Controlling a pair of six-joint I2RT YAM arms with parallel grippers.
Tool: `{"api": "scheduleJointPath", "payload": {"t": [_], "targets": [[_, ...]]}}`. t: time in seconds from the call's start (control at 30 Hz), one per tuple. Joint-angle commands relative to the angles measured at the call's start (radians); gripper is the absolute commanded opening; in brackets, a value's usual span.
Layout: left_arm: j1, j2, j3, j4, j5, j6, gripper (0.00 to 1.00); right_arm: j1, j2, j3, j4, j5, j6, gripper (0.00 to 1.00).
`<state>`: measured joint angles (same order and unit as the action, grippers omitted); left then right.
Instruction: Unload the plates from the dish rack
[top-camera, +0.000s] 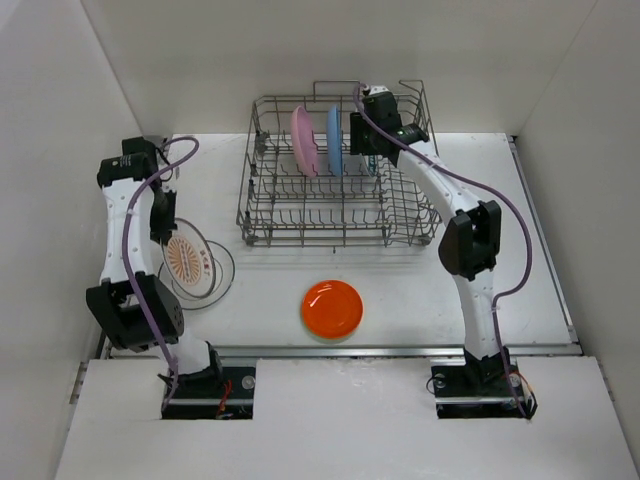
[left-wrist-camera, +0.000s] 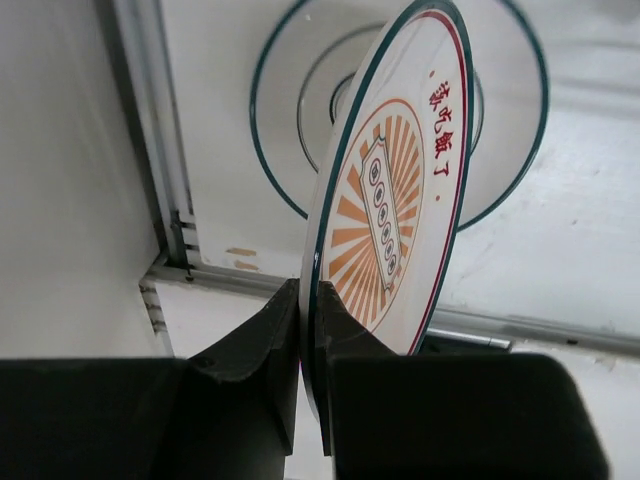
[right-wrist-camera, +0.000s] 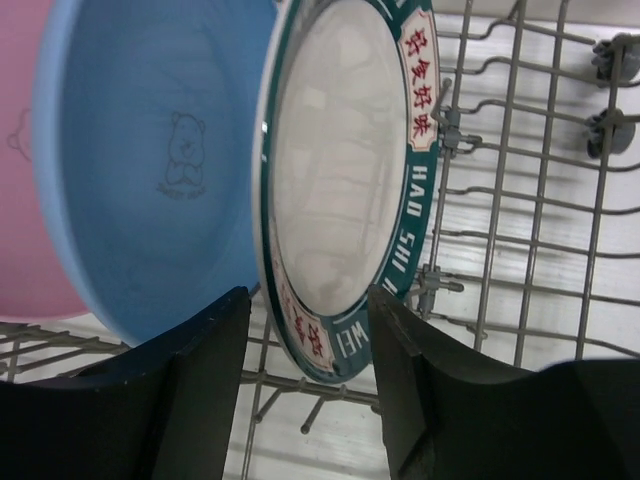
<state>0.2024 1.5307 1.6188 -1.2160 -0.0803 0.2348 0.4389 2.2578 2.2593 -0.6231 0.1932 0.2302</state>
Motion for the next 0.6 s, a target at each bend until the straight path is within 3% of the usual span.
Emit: {"api": "scheduleJointPath", "payload": {"t": [0.0,0.27,0.47,0.5,0.53,0.57], "targets": [[0.026,0.020,-0.052,0.007,0.091,0.096,0.00,0.001,-0.012,-0.007,0.115,-0.035,-0.023,0.56],[0.046,0.095,-0.080,0.049,0.163,0.162,0.00,0.001,0.013,-0.030,0.126,-0.083,-0.054,0.37],[0.046,0.203,-0.103,-0.013,0.068,0.224,0.00,0.001,0.013,-0.050,0.135,-0.049,-0.072,0.02],[0.046,0.213,-0.112,-0.013,0.068,0.233,0.02,0.001,0.013,-0.050,0.135,-0.049,-0.072,0.00],[0.046,0.233,-0.112,-0.013,0.059,0.233,0.18,0.001,0.000,-0.050,0.135,-0.049,-0.072,0.00],[0.046,0.233,-0.112,-0.013,0.045,0.242,0.27,0.001,0.000,-0.050,0.135,-0.049,-0.072,0.00]]}}
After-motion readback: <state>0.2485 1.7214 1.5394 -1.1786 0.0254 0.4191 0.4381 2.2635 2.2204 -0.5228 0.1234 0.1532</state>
